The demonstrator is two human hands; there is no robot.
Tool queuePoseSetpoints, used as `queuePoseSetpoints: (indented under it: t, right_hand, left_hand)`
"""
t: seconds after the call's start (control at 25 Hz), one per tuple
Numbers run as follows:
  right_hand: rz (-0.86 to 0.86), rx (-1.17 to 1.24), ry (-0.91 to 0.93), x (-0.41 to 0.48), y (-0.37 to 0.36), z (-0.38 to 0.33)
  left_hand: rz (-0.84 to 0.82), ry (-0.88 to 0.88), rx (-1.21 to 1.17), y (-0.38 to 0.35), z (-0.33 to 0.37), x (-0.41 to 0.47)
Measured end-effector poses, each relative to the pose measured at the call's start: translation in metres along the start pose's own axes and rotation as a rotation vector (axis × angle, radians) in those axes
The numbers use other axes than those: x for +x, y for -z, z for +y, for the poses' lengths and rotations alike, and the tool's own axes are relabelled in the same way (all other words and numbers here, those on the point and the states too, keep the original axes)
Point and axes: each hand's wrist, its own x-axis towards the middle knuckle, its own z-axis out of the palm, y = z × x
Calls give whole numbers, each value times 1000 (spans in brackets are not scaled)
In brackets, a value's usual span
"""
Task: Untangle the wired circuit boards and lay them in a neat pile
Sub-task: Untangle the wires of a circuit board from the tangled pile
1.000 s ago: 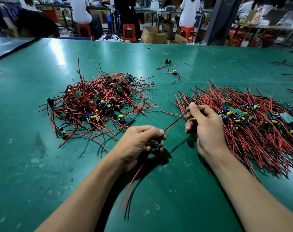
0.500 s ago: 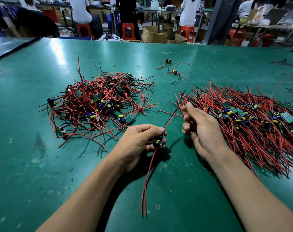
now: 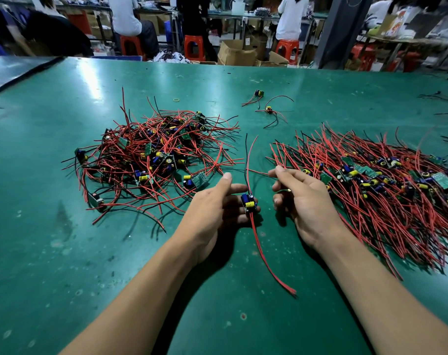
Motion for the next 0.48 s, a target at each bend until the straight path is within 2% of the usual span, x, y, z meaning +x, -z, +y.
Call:
queuePoseSetpoints:
  t: [0.16,0.36,0.48]
  right_hand:
    - [-11,-62,32,-1,-2,1]
    - [-167,-657,338,-11,-8,7]
    - [-99,-791,482,-13,-9,8]
  left_hand:
    - [-16,42,-16,1,0,2]
    - [-82,12,-33,4,-5,3]
    - [-78,-32,-18,0,-8,3]
